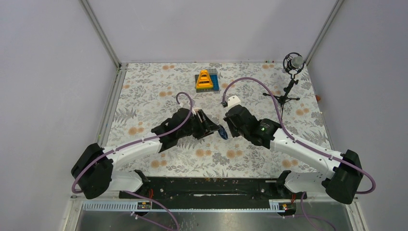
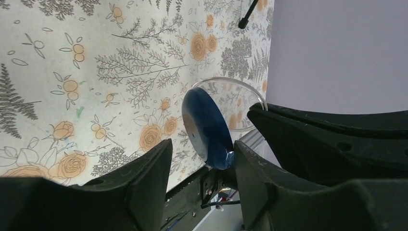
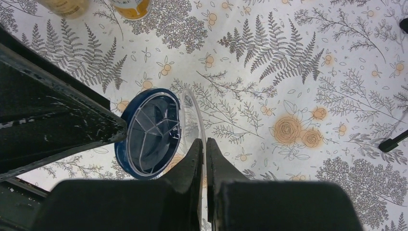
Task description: Sort the pills into containers
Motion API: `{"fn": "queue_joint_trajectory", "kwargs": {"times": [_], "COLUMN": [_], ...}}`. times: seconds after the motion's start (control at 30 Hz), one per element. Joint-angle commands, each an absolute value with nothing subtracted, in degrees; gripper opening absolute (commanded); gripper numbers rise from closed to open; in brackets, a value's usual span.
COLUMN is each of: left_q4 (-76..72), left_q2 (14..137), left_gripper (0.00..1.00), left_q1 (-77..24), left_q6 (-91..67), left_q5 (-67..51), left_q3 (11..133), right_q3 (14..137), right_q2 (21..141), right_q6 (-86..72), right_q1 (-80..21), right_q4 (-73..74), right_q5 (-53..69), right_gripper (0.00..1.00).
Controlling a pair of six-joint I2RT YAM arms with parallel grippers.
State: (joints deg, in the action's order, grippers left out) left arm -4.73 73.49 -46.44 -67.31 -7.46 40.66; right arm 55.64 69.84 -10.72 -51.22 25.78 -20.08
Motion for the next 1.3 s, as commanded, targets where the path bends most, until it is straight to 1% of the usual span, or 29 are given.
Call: {"fn": "queue_joint_trajectory", "kwargs": {"times": [0.0,0.17,0.27,0.33,0.4,0.43,0.53,0.57,0.7,0.8,0.9,1.03,1.1,1.27], "left_q4": [-2.72,-0.23,1.32,2.31,2.28,1.85,-1.09,-2.5,-10.95,-10.48,-9.07,-4.44,-3.67,-5.3], "left_q2": [70.55,72.23,72.69,72.41,71.61,71.04,69.14,68.53,67.94,69.78,72.5,75.15,75.41,74.27], "left_gripper": [0.49,0.46,0.4,0.4,0.42,0.45,0.59,0.61,0.65,0.65,0.64,0.54,0.52,0.5], "left_q1": [-46.19,-46.14,-46.14,-46.12,-46.14,-46.14,-46.11,-46.14,-46.23,-46.22,-46.16,-46.26,-46.32,-46.27], "left_q6": [-65.63,-63.66,-63.08,-62.89,-62.59,-62.58,-62.19,-61.98,-62.04,-61.25,-61.15,-59.69,-59.09,-58.9], "left_q5": [-2.65,-2.04,-1.0,-0.28,-0.26,-0.26,-0.21,-0.26,-3.97,-4.49,-5.84,-5.42,-4.88,-4.76], "left_q3": [40.38,42.48,42.17,41.66,41.27,41.21,41.01,40.9,40.17,42.21,43.44,43.8,42.83,39.11], "right_q3": [57.68,57.61,57.74,57.74,57.67,57.68,57.72,57.72,59.0,60.11,61.02,62.77,63.53,64.49], "right_q2": [69.51,69.81,69.41,69.11,69.31,69.61,70.81,71.1,72.03,72.35,72.25,72.16,71.86,71.43], "right_q6": [-9.59,-10.18,-10.03,-9.65,-9.53,-9.55,-9.79,-9.91,-10.53,-11.3,-11.77,-12.23,-12.66,-12.9], "right_q1": [-50.81,-50.75,-50.71,-50.64,-50.62,-50.65,-50.65,-50.67,-50.69,-50.63,-50.66,-50.63,-50.59,-50.63], "right_q4": [24.59,24.63,24.62,24.65,24.62,24.68,24.63,24.61,24.96,25.38,25.98,28.0,28.86,29.76], "right_q5": [-23.83,-23.56,-23.72,-23.81,-23.65,-23.46,-22.29,-21.83,-18.99,-18.39,-18.11,-19.97,-21.15,-21.48], "right_gripper": [0.0,0.0,0.0,0.0,0.0,0.0,0.0,0.0,0.0,0.0,0.0,0.0,0.0,0.0]}}
